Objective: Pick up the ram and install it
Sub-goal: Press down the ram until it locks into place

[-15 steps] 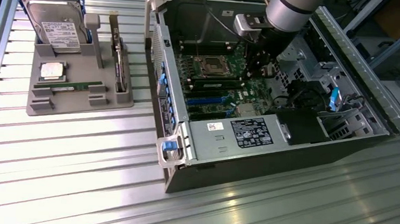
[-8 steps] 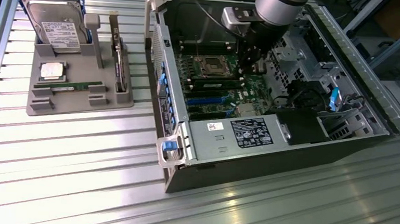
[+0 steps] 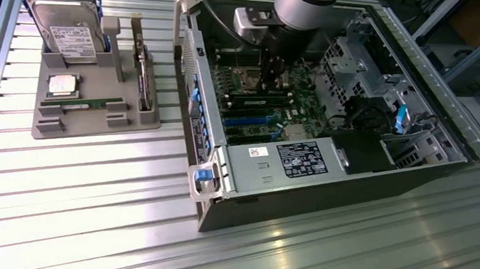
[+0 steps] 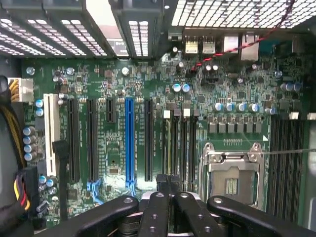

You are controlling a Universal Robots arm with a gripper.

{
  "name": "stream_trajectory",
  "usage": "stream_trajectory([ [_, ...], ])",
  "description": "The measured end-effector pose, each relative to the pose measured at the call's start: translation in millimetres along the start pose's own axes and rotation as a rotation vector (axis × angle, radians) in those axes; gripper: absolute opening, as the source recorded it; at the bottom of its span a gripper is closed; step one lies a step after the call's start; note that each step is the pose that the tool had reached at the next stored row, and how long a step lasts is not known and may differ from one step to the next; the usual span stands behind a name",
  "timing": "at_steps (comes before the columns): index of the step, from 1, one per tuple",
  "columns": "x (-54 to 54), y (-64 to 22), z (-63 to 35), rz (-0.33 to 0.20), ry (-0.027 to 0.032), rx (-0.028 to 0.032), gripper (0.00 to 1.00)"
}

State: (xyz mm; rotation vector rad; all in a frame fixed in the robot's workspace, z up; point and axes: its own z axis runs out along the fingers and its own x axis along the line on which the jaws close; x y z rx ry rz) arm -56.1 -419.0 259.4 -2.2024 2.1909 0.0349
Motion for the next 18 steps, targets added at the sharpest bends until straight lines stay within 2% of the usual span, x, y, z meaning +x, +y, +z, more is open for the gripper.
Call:
stream_trajectory([
  [2,0.0,5.5,0.4,0.0,0.0,0.0,0.11],
  [11,0.5,5.6,14.1,0.0,0.0,0.0,0.11],
  [18,-3.0,6.5,18.0,0.0,-0.0001,0.0,0.11],
])
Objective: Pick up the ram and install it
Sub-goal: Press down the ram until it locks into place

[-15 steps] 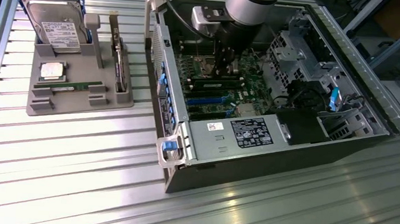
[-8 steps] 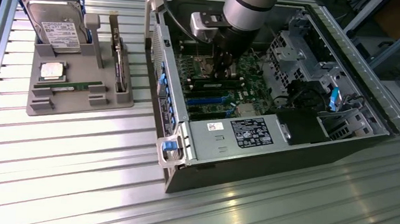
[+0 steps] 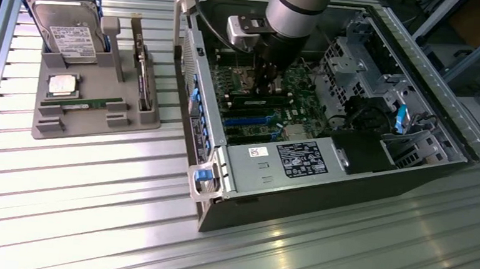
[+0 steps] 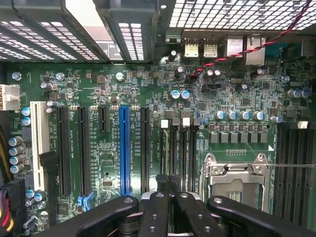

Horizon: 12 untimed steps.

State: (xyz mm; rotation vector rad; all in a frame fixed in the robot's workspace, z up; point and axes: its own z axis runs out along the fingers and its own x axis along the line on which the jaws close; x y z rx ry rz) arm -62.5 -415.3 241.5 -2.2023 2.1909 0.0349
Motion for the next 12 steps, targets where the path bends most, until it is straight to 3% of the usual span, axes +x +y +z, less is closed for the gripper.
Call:
stream_trajectory([
  [12,0.5,1.5,10.4,0.0,0.0006,-0.0004,0.11],
])
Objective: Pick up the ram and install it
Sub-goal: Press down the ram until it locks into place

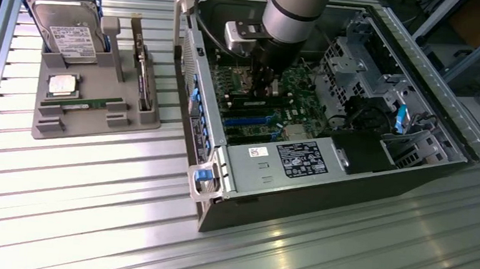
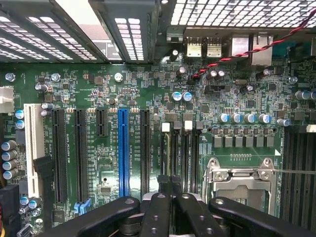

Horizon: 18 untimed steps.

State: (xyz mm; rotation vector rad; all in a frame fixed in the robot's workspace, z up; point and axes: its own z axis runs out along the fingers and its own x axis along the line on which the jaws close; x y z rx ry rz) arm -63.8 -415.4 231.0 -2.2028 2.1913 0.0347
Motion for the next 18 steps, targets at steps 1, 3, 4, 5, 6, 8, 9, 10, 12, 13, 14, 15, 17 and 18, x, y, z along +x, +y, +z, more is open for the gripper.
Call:
stream_trajectory([
  [1,-0.1,0.0,0.3,0.0,-0.0005,0.0002,0.11],
  [3,-0.1,0.0,0.3,0.0,-0.0005,0.0003,0.11],
  [4,-0.1,0.0,0.1,0.0,-0.0006,0.0003,0.11],
  [5,-0.3,-0.1,-0.9,0.0,-0.0016,0.0005,0.11],
  [6,-0.4,-0.2,-1.8,0.0,-0.0023,0.0005,0.11],
  [8,-0.4,-0.3,-7.4,0.0,-0.0008,-0.0011,0.11],
  [9,-0.5,-0.3,-9.0,0.0,-0.0008,-0.0012,0.11],
  [10,-0.5,-0.3,-9.0,0.0,-0.0008,-0.0012,0.11],
  [12,-0.5,5.1,-9.0,0.0,-0.0017,-0.0007,0.11],
  [13,-0.5,9.4,-9.0,0.0,-0.0018,-0.0006,0.11],
  [14,-0.5,13.5,-8.8,0.0,-0.0019,-0.0005,0.11],
  [15,-0.5,17.3,-8.6,0.0,-0.0019,-0.0005,0.11],
  [17,-0.6,20.8,-8.3,0.001,-0.0018,-0.0005,0.11],
  [18,-0.6,20.9,-8.3,0.0,-0.0018,-0.0006,0.11],
])
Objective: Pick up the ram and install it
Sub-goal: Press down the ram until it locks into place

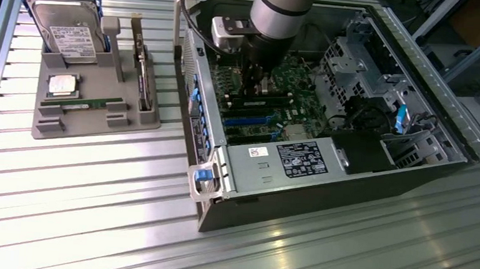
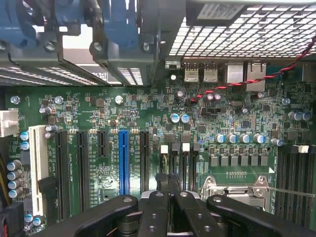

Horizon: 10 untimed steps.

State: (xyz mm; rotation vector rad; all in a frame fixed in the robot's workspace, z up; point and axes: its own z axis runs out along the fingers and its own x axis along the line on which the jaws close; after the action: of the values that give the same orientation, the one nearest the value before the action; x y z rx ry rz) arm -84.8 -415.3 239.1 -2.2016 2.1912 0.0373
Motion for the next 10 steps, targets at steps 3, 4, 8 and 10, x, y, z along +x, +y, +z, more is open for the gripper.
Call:
stream_trajectory([
  [3,0.2,0.1,4.2,0.0,0.0002,-0.0001,0.11],
  [4,0.2,0.1,4.2,0.0,0.0002,-0.0001,0.11],
  [8,0.3,0.1,5.5,0.0,0.0002,-0.0001,0.11],
  [10,0.3,0.1,6.0,0.0,0.0,0.0,0.11],
])
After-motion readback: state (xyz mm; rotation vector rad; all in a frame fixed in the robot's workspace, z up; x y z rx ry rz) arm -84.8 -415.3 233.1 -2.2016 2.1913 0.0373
